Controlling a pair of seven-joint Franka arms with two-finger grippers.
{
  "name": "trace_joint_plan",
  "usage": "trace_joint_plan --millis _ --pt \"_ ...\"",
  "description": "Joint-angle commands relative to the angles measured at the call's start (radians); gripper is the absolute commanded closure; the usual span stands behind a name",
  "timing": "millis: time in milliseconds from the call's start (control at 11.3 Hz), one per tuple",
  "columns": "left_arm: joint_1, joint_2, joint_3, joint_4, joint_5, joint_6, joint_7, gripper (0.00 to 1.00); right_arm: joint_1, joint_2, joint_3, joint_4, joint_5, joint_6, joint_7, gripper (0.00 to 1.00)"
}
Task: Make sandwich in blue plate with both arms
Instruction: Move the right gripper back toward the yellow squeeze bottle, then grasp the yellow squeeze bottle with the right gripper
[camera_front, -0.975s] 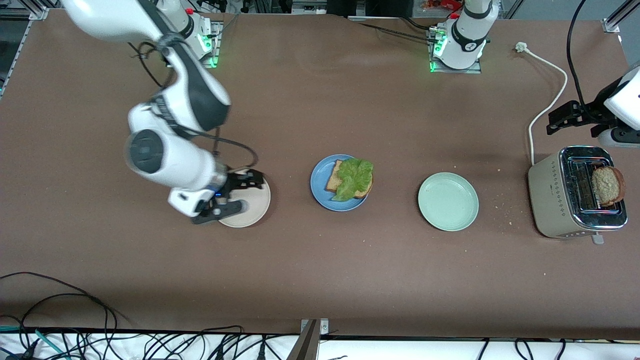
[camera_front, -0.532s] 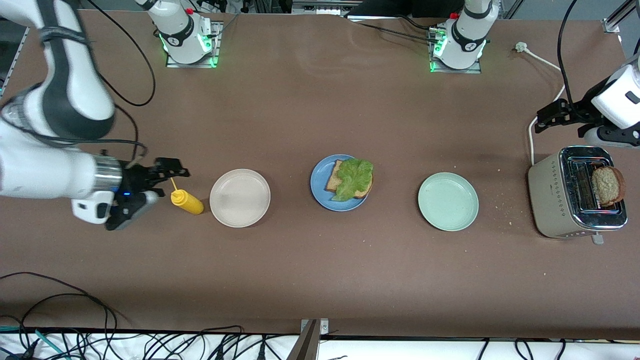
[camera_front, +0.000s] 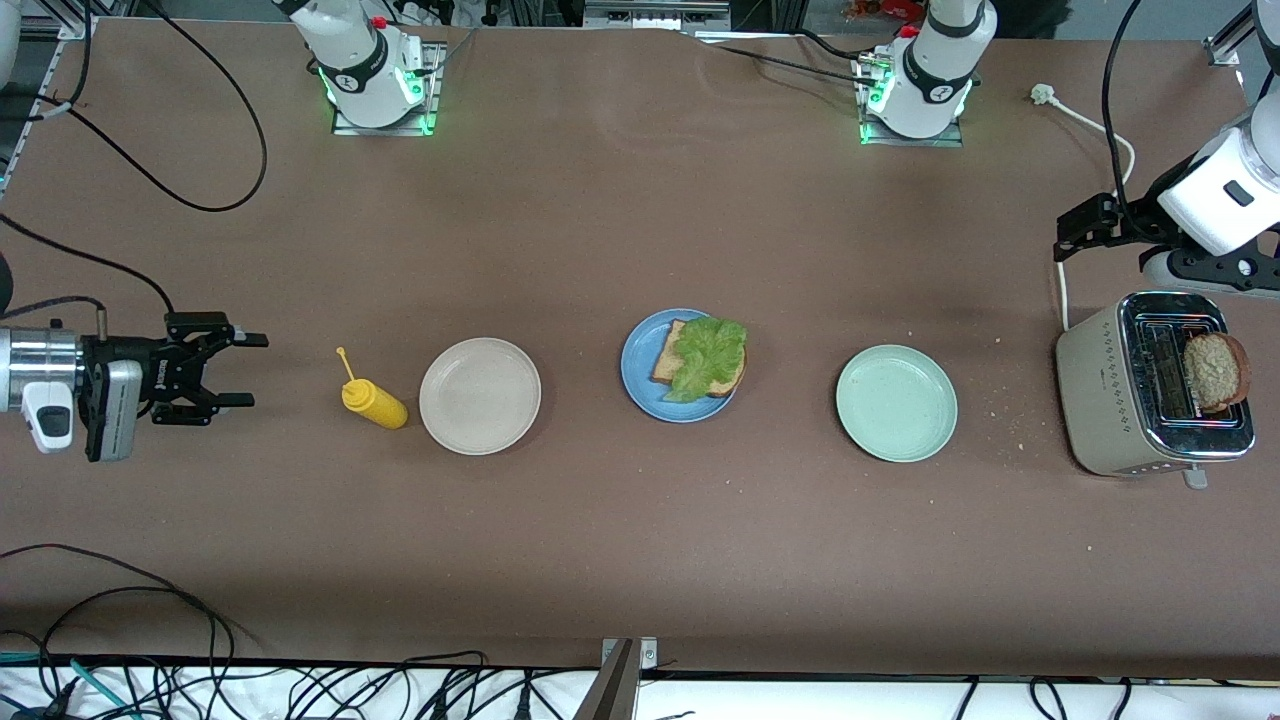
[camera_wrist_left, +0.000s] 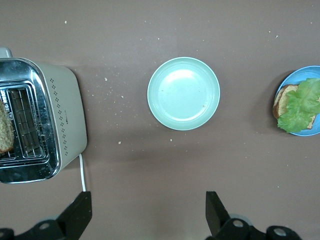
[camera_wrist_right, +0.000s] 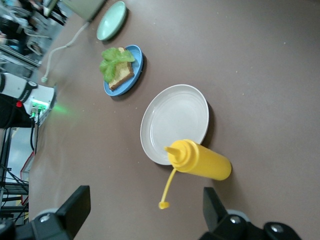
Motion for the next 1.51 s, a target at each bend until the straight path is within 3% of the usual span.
trace_joint_plan --millis 0,443,798,1418 --pt "0.006 -0.002 0.000 -0.001 -0.010 -0.012 0.007 0.00 -0.055 0.119 0.018 0.006 0.090 -0.010 -0.228 0.00" --pt "0.011 -0.002 0.000 -0.001 -0.010 -0.014 0.014 0.00 -0.088 0.230 0.016 -0.007 0.184 0.028 -0.492 0.00" --pt "0.013 -0.002 0.000 -0.001 -0.010 -0.014 0.016 0.00 -0.097 0.274 0.016 -0.097 0.299 0.096 -0.713 0.00" --pt "0.011 0.001 0.000 0.002 -0.010 -0.014 0.016 0.00 -0.097 0.392 0.013 -0.106 0.396 0.114 -0.965 0.00"
